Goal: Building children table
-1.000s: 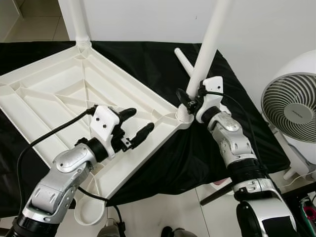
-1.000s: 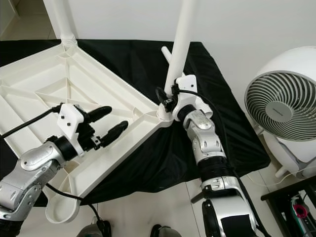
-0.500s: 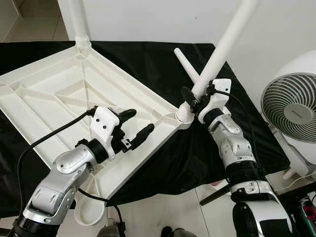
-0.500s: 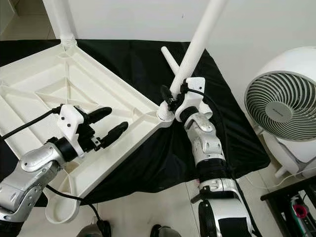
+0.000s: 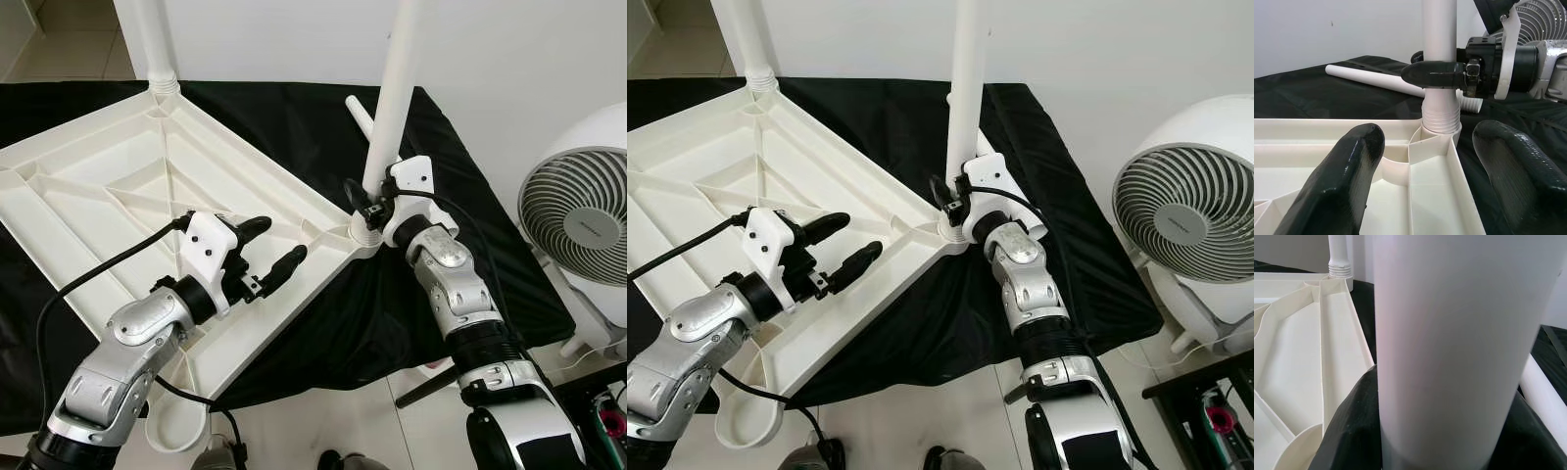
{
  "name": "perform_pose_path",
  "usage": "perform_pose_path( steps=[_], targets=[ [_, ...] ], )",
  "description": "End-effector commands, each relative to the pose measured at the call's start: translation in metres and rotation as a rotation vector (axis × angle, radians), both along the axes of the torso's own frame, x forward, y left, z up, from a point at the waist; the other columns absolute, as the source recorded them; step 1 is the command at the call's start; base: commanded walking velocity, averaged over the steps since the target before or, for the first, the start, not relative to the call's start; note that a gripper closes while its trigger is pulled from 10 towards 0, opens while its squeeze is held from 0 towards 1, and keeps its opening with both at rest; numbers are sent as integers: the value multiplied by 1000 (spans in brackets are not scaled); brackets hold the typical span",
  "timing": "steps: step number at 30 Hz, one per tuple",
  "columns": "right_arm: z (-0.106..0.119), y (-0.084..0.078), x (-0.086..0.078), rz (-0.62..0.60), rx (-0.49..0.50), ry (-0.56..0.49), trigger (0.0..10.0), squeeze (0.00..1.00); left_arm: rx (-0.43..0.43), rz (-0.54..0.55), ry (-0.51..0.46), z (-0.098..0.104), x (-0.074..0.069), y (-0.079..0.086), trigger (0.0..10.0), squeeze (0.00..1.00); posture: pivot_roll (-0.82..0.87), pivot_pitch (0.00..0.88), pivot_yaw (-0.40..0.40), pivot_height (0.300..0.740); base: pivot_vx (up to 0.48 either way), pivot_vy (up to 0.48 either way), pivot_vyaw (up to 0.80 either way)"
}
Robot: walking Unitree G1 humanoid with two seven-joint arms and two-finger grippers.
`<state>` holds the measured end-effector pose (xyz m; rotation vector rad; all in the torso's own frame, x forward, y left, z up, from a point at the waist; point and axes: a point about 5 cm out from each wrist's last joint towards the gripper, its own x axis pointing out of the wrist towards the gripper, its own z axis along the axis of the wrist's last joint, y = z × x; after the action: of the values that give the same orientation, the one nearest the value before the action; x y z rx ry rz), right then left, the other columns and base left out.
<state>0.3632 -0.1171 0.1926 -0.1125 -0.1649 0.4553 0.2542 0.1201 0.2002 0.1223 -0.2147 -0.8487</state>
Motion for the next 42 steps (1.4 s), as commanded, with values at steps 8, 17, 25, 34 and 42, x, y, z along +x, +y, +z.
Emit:
perform_pose_path(
  steps=[8,17,25,34,42],
  targets=[
    [-51,-14,-18,-57,-35,167,10000,0,29,-28,-6,-1,0,-1,10000,0,133,137,-83,740,0,0,0],
    [-51,-12,-29,-57,-19,137,10000,0,29,-30,-6,0,0,-1,10000,0,126,146,-77,740,0,0,0],
    [-51,-10,-31,-63,78,199,10000,0,31,-35,-3,0,1,-1,10000,0,127,148,-75,740,0,0,0],
    [-38,-6,-28,-7,205,240,10000,0,31,-40,-8,2,2,-2,10000,0,126,148,-74,740,0,0,0],
    [-35,-20,-22,-46,163,235,10000,0,33,-46,-14,2,5,-3,10000,0,118,142,-71,740,0,0,0]
  ],
)
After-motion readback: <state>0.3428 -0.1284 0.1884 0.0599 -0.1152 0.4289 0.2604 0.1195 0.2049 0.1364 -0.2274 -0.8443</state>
